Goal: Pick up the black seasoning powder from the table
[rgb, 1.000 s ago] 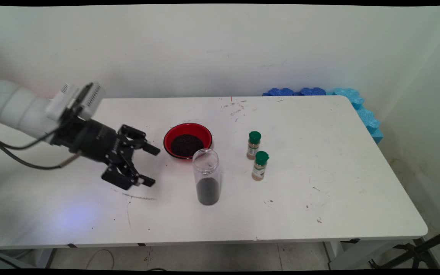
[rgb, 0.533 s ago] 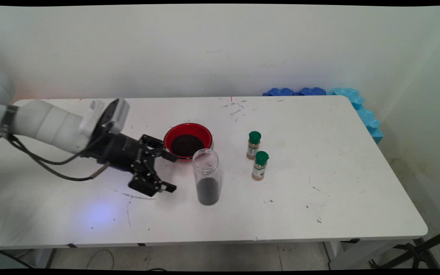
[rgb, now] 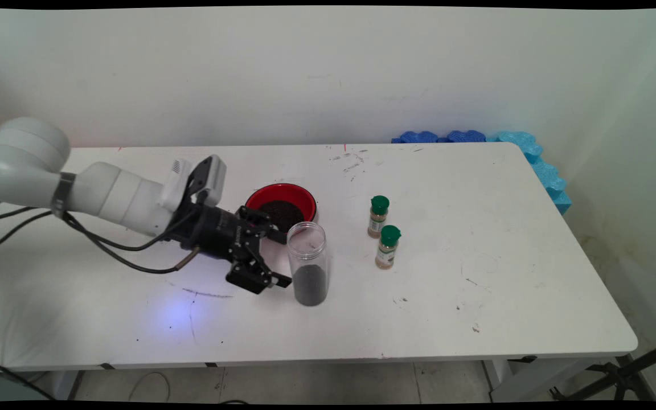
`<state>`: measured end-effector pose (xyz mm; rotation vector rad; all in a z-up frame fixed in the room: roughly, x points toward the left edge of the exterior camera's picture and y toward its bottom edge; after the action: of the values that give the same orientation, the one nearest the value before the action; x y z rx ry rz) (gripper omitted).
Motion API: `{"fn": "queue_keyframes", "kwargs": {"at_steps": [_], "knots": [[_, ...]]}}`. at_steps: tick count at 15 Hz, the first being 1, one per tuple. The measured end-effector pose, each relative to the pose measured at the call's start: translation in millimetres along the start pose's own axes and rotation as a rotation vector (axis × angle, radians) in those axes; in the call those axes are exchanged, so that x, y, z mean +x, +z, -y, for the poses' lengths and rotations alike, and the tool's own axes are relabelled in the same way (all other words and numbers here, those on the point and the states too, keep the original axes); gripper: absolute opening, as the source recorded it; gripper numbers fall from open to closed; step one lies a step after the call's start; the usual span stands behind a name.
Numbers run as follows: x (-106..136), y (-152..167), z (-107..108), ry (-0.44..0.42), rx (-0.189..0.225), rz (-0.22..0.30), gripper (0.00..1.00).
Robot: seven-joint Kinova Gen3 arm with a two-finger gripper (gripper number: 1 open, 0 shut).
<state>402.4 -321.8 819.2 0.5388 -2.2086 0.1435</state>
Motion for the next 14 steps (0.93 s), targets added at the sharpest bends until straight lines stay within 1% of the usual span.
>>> {"fn": "queue_keyframes", "kwargs": {"at_steps": [7,14], "knots": [[3,22,6,0.015,-0.006,-0.011,1.0],[5,33,9,0.032,-0.016,-0.017,1.0]]}}
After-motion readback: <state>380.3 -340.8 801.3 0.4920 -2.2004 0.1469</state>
